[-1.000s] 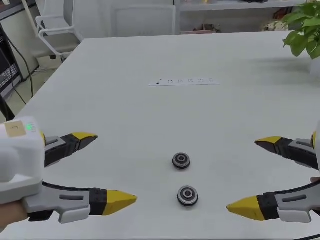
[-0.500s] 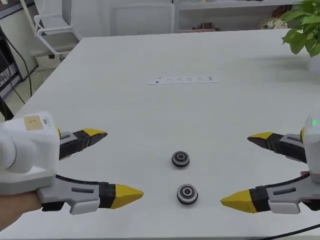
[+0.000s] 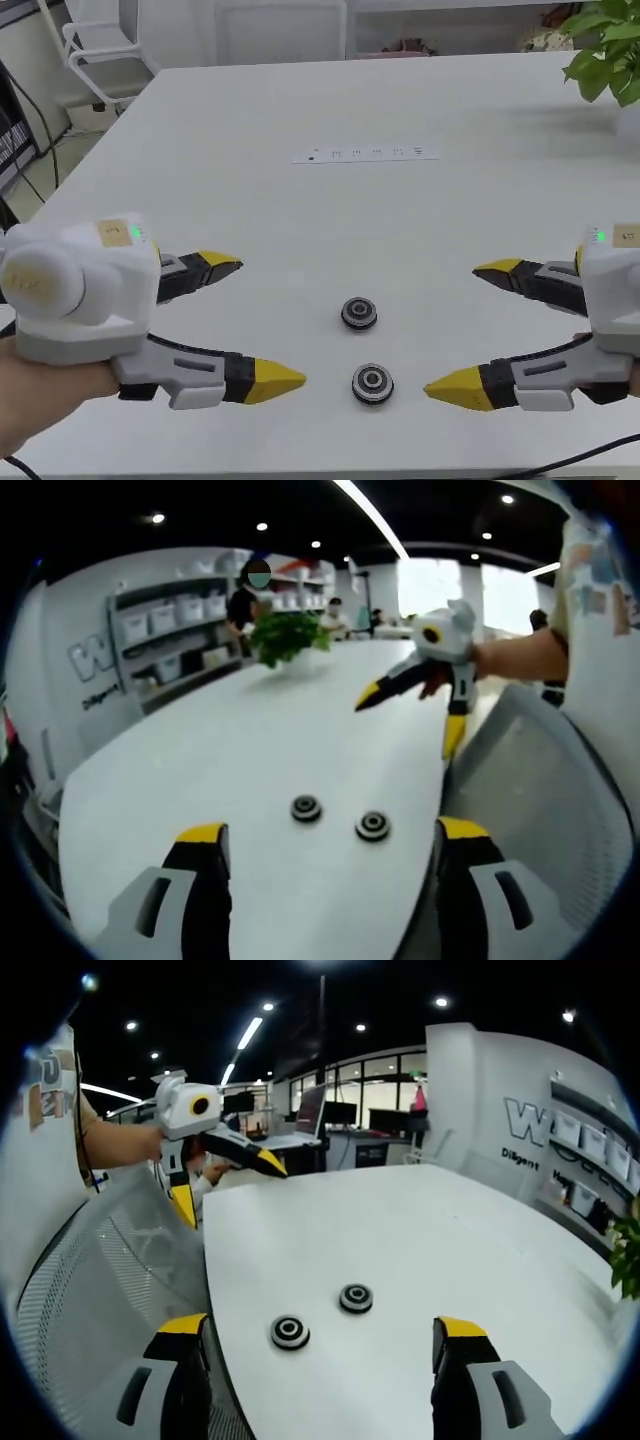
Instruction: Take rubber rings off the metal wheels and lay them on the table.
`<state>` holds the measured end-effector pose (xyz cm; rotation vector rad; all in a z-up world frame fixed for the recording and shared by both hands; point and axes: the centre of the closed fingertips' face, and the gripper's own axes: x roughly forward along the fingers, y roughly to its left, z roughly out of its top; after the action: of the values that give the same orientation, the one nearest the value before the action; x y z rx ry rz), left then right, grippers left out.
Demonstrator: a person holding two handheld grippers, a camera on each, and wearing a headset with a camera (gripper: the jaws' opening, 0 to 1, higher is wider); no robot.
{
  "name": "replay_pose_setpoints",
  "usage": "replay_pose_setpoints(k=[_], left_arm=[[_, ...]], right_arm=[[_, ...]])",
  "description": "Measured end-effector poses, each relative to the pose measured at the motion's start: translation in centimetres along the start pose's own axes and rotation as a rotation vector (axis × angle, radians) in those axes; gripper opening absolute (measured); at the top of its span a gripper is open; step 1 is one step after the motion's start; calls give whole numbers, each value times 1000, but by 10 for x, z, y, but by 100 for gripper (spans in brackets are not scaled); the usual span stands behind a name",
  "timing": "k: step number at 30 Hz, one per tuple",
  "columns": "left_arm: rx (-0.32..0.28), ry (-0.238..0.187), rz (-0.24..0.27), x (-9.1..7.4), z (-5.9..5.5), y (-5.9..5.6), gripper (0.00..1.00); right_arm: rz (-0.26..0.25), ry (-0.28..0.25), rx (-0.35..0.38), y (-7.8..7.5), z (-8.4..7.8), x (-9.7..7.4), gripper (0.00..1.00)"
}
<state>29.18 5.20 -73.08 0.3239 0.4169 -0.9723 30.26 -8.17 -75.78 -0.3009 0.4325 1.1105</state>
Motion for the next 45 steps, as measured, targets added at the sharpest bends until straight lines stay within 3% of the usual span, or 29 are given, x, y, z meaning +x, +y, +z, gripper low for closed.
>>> replay_pose_setpoints(k=[16,34,45], left_arm=[[36,42,-67,28,-8,-4,76],[23,82,-159,57,-22,-19,68],[-7,95,-184,72,-28,-21,61]], right_arm=[[56,2,-23,-2,-10,19,82],[117,28,-37,3,-27,37,70],[148,57,-34,7,-42,50,62]])
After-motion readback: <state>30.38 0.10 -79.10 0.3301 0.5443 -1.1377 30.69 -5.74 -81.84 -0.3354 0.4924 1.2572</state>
